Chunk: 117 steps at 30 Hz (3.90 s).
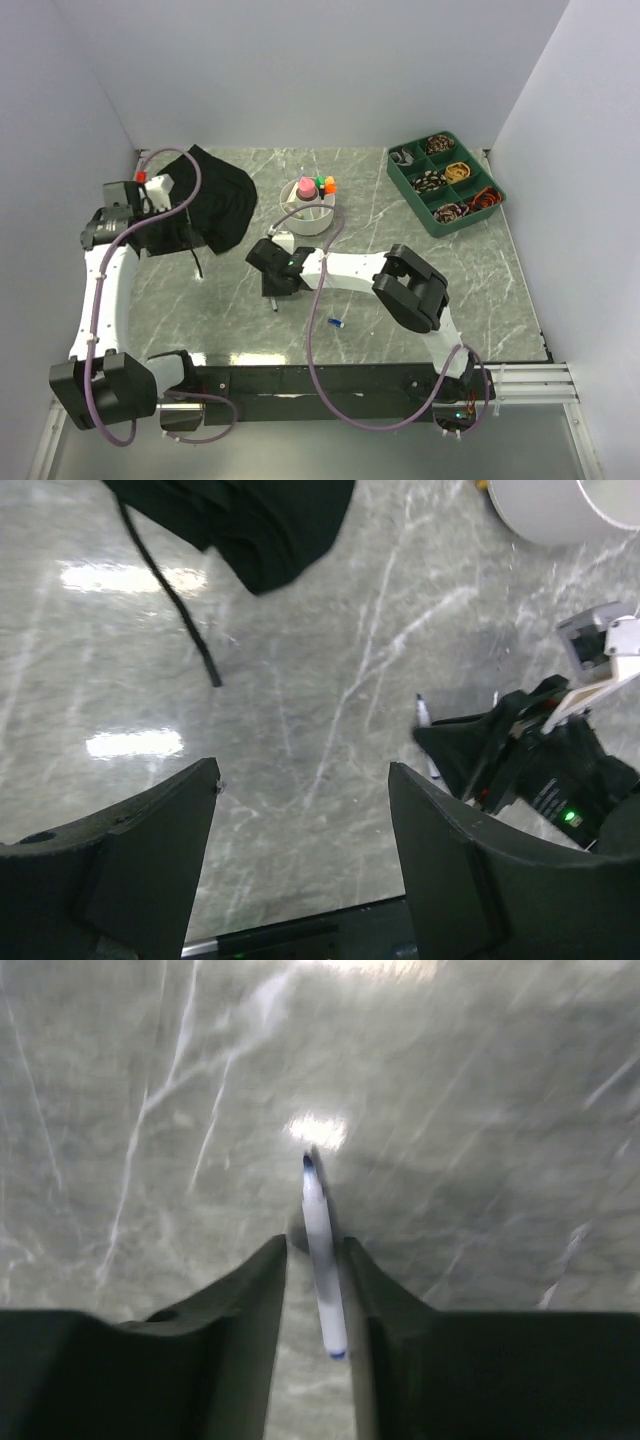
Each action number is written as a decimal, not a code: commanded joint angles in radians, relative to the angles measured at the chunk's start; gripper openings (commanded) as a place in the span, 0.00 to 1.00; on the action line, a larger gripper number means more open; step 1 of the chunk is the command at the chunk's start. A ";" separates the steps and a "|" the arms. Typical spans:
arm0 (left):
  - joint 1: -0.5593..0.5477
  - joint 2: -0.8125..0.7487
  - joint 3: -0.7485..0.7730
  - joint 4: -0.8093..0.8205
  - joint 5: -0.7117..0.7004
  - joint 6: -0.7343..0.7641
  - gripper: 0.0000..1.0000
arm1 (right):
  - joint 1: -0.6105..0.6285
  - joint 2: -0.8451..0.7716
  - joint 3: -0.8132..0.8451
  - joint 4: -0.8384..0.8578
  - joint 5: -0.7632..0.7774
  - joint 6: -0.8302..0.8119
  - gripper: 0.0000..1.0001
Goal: Sort the stationery into containers
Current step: Move the pen to the center of the board, then pick up the pen from the center of the board.
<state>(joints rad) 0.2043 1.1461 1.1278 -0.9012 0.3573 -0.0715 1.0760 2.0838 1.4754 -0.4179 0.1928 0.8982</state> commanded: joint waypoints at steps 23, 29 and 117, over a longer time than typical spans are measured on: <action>-0.491 0.302 -0.181 0.136 -0.162 -0.496 0.63 | -0.481 -0.689 -0.325 0.033 -0.013 -0.430 0.53; -0.554 0.372 -0.152 0.156 -0.196 -0.499 0.53 | -0.527 -0.794 -0.420 0.068 -0.061 -0.427 0.54; -0.663 0.484 0.547 0.209 0.907 0.131 0.01 | -0.694 -0.878 -0.509 0.739 -0.992 -0.384 0.56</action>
<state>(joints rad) -0.4618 1.6337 1.6352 -0.7689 1.1690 0.1169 0.3653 1.2102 0.9535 0.2695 -0.8440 0.5564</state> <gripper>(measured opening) 0.039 0.575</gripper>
